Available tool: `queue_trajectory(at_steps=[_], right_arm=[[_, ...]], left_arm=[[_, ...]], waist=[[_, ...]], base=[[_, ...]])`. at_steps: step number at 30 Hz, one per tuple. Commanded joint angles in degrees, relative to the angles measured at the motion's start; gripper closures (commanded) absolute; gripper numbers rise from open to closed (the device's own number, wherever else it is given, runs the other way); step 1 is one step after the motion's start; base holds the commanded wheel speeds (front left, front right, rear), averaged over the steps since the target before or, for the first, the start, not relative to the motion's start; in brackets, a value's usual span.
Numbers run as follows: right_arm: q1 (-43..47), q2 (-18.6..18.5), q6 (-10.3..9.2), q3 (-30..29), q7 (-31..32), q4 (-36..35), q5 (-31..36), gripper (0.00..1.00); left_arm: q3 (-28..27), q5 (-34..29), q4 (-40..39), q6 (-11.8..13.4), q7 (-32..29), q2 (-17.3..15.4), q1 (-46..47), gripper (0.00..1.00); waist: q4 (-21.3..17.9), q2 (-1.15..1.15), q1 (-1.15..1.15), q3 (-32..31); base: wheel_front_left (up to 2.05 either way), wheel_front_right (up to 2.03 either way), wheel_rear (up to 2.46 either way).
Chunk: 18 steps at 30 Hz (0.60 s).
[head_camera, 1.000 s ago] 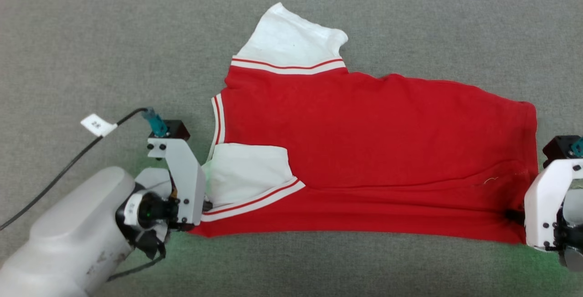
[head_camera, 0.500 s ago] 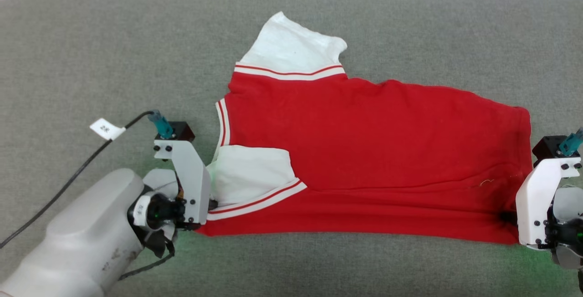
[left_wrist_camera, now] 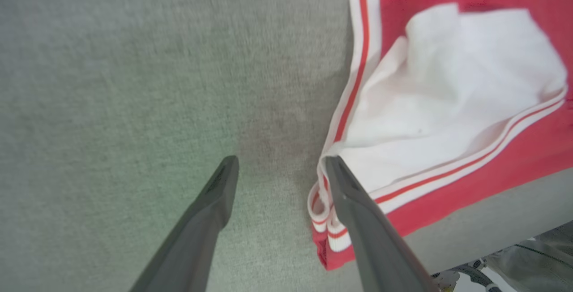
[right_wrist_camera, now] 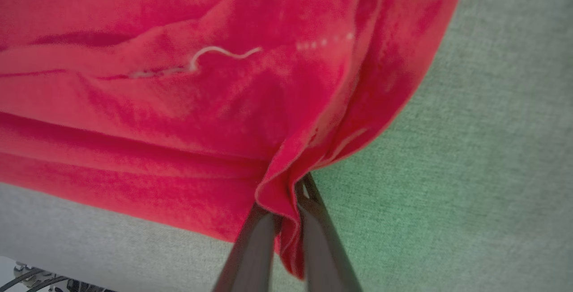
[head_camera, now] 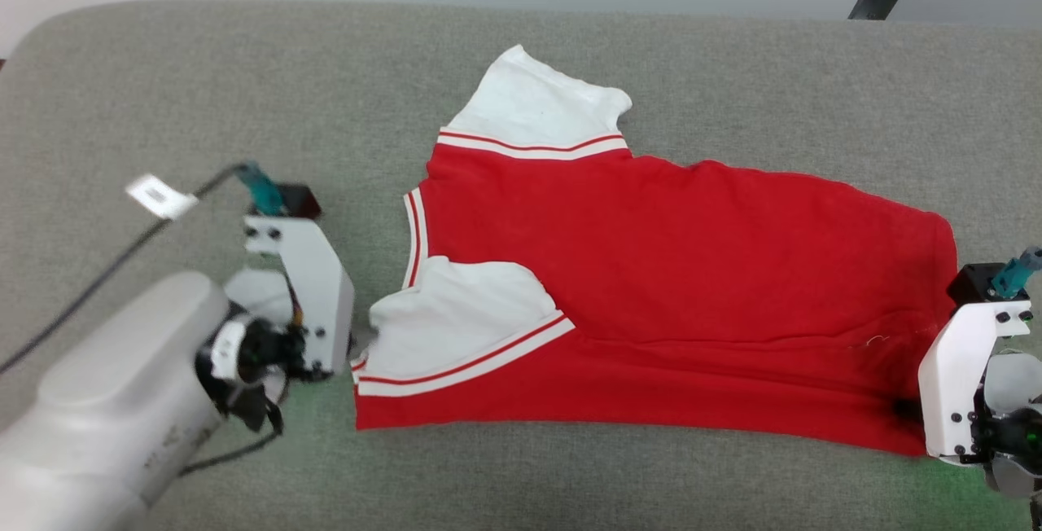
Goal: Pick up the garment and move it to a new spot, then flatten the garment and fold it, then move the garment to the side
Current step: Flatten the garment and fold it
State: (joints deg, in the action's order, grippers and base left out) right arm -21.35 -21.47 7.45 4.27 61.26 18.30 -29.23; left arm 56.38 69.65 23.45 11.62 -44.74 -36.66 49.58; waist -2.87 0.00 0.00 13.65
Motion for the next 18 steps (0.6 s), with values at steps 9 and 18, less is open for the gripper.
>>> queue_trajectory(at_steps=[9,18], right_arm=[[3.0,0.5,0.01,-0.8,-5.3,-0.9,1.4,0.0],[8.3,-2.0,0.01,-1.8,-25.7,-11.6,3.0,0.0]], left_arm=[[-3.1,-1.9,-4.3,-1.2,7.2,-0.6,2.2,0.0],[-4.3,-6.5,-2.6,-6.5,18.1,0.5,4.6,0.0]], waist=[[0.3,0.0,0.0,-1.5],[-1.7,0.0,0.0,-1.4]], base=[[0.0,0.0,0.0],[0.0,0.0,0.0]])
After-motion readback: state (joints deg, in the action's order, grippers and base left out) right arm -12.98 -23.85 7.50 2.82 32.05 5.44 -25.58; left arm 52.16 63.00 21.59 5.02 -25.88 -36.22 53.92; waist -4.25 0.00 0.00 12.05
